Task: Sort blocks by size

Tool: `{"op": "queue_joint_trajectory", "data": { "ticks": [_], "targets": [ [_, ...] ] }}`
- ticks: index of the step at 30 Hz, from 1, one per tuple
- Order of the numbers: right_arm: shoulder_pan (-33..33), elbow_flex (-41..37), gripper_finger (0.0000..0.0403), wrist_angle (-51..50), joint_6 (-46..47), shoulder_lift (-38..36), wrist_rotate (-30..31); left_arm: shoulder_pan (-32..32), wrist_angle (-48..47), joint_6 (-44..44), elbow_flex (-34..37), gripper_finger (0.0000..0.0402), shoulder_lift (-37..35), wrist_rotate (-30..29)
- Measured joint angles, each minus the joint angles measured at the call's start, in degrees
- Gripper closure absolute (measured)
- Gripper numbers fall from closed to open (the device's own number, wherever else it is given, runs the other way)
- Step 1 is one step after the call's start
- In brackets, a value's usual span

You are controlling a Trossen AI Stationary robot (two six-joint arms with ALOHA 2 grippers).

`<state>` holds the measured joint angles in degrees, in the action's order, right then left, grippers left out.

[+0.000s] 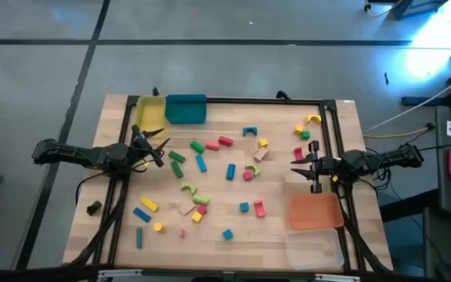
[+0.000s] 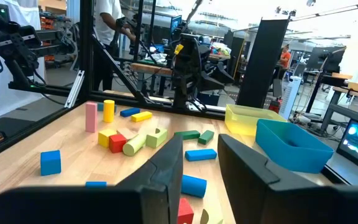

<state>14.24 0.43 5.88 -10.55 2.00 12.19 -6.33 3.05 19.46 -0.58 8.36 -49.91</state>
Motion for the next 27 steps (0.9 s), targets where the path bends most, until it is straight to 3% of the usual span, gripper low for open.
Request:
{"op": "queue_joint_trajectory", "data": {
  "ticks": [12,17,23,27],
  "targets": [
    [0.0,0.0,0.0299,0.0,-0.2,0.0,0.0,0.0,0.0,0.1,0.0,0.0218,0.0,0.0],
    [0.0,0.0,0.0299,0.0,-3.1,0.0,3.0,0.0,0.3,6.4,0.0,0.0218,0.0,0.0],
    [0.0,0.0,0.0299,0.1,-3.2,0.0,3.7,0.0,0.3,1.3,0.0,0.0218,0.0,0.0],
    [0.0,0.0,0.0299,0.8,-3.2,0.0,4.0,0.0,0.4,-9.8,0.0,0.0218,0.0,0.0]
  ]
}}
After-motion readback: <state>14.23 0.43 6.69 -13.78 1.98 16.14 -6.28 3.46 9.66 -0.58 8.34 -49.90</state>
